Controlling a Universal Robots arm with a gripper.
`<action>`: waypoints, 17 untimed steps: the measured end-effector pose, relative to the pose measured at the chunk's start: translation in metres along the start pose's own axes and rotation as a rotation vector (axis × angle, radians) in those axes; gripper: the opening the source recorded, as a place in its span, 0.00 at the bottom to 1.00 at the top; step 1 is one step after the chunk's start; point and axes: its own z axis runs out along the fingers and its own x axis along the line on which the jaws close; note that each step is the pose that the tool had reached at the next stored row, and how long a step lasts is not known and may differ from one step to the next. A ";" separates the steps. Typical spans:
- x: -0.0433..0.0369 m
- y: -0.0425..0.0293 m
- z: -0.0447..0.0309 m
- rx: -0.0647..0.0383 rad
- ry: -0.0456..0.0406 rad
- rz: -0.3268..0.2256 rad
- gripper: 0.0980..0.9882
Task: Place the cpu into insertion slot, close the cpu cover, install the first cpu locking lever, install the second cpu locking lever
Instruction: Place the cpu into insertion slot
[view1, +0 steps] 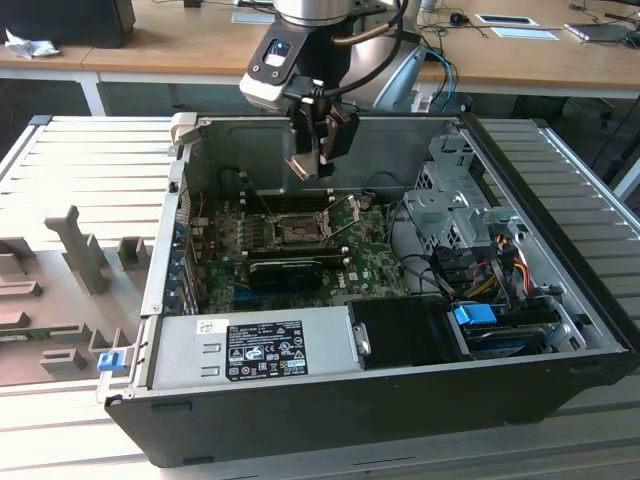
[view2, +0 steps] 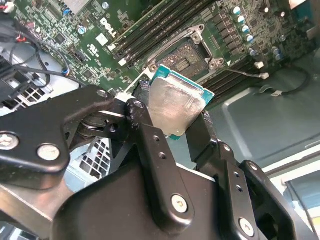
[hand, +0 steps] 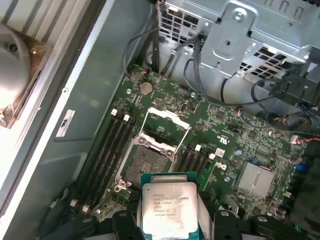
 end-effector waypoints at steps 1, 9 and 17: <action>0.0000 0.0000 0.0000 0.000 -0.0008 0.010 0.49; 0.0000 0.0000 0.0011 -0.001 -0.0062 0.085 0.49; -0.0001 -0.0007 0.0103 0.000 -0.0097 0.102 0.49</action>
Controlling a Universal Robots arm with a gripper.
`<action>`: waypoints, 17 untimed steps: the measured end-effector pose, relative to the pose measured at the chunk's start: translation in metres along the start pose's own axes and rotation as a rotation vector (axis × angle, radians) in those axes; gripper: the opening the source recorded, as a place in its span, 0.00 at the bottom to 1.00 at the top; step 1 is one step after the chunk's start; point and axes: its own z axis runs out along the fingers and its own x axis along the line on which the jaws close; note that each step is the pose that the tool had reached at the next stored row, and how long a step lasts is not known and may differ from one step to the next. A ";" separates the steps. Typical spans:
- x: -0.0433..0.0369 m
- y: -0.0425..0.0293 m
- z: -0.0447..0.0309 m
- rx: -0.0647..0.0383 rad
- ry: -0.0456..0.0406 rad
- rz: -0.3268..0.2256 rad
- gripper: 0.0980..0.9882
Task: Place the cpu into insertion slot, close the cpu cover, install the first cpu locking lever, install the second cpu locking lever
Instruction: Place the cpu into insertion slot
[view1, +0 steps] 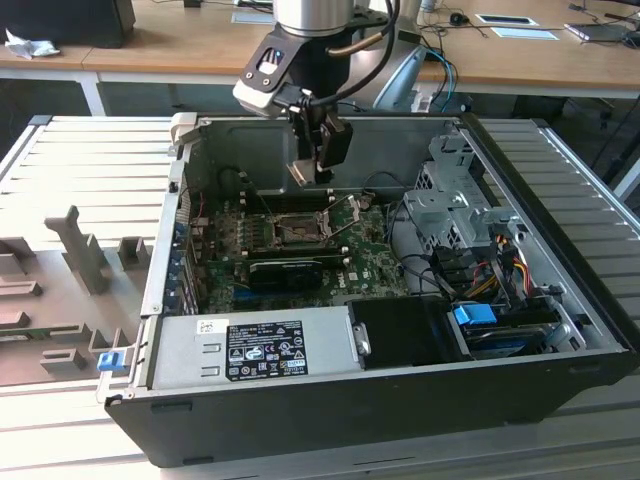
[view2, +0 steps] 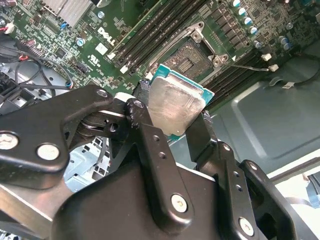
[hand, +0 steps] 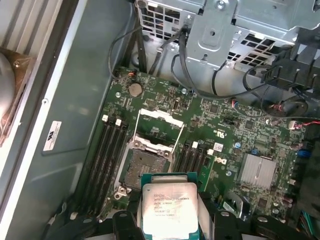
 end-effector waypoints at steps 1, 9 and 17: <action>0.0000 0.0000 0.0005 0.000 -0.0009 0.000 0.49; -0.0001 -0.0003 0.0044 0.002 -0.0101 0.051 0.49; -0.0001 -0.0006 0.0081 0.001 -0.0149 0.118 0.49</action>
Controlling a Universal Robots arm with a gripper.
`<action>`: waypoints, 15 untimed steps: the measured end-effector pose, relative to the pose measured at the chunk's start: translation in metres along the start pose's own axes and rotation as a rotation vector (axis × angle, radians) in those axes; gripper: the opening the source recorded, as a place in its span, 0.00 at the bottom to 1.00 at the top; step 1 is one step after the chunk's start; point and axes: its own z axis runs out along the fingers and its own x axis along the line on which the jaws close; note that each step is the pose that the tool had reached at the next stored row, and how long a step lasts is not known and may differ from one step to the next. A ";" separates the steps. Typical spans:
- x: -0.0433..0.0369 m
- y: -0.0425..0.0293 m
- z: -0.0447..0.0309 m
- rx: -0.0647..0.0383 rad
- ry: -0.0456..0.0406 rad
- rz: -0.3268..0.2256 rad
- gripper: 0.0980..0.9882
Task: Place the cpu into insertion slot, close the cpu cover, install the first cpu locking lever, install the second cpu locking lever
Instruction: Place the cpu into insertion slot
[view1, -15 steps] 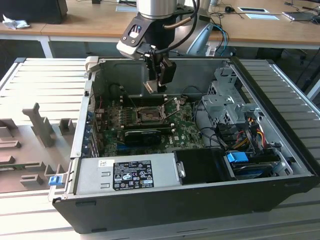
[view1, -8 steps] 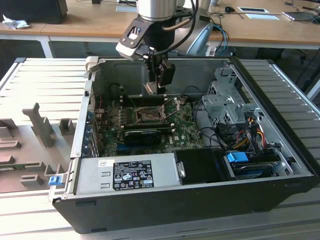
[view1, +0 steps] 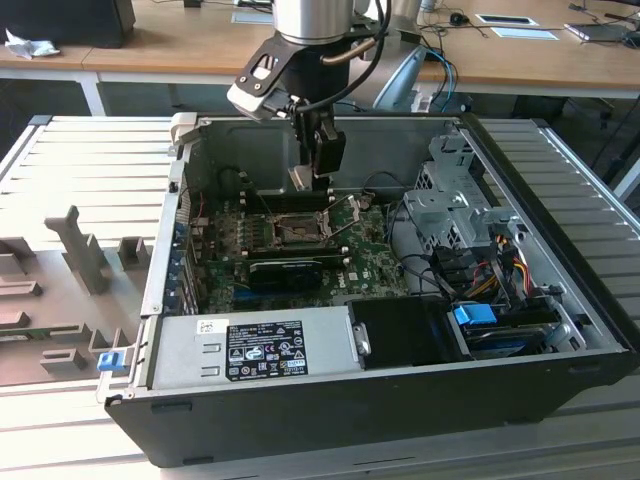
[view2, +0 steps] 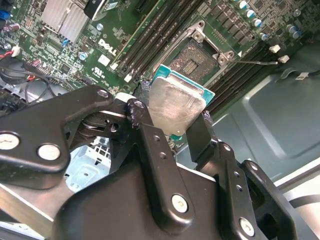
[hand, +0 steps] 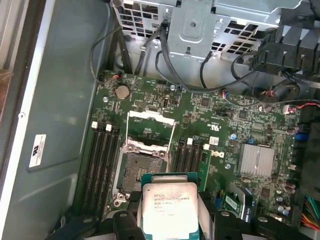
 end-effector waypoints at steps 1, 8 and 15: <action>0.0000 -0.0001 0.0008 0.000 -0.0001 0.001 0.49; 0.0000 -0.0003 0.0041 0.000 -0.0004 0.006 0.49; 0.0000 -0.0005 0.0076 0.000 -0.0007 0.010 0.49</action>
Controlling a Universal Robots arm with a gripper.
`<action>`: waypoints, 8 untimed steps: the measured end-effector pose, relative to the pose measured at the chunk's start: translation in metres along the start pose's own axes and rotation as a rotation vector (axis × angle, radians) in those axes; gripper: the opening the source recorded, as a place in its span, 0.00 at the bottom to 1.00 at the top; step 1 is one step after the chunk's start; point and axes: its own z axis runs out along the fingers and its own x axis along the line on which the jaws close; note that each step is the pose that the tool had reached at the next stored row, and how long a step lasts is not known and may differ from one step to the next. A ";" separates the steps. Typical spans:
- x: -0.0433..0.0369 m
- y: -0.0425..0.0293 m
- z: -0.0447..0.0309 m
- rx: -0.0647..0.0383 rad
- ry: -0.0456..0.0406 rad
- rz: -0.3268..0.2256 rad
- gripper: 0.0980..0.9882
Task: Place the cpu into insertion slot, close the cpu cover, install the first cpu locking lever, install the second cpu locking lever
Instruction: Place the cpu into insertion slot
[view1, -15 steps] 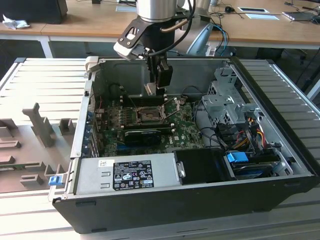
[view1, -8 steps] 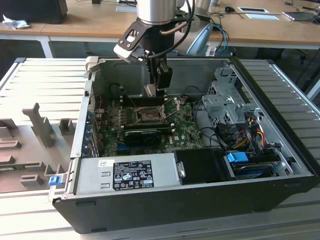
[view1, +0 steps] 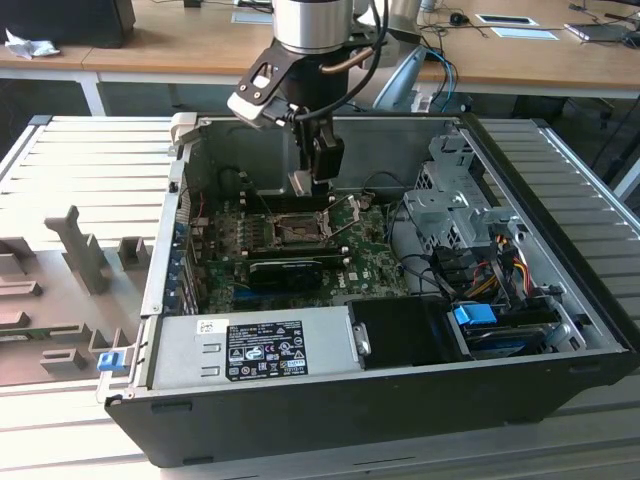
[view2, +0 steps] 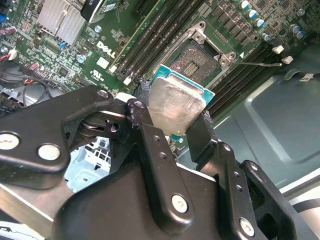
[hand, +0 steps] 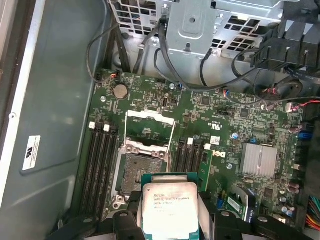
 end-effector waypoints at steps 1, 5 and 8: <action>0.0000 0.0000 0.0004 0.000 -0.0001 0.001 0.49; 0.0000 -0.0002 0.0029 0.000 -0.0019 0.027 0.49; 0.0000 -0.0004 0.0058 0.000 -0.0064 0.089 0.49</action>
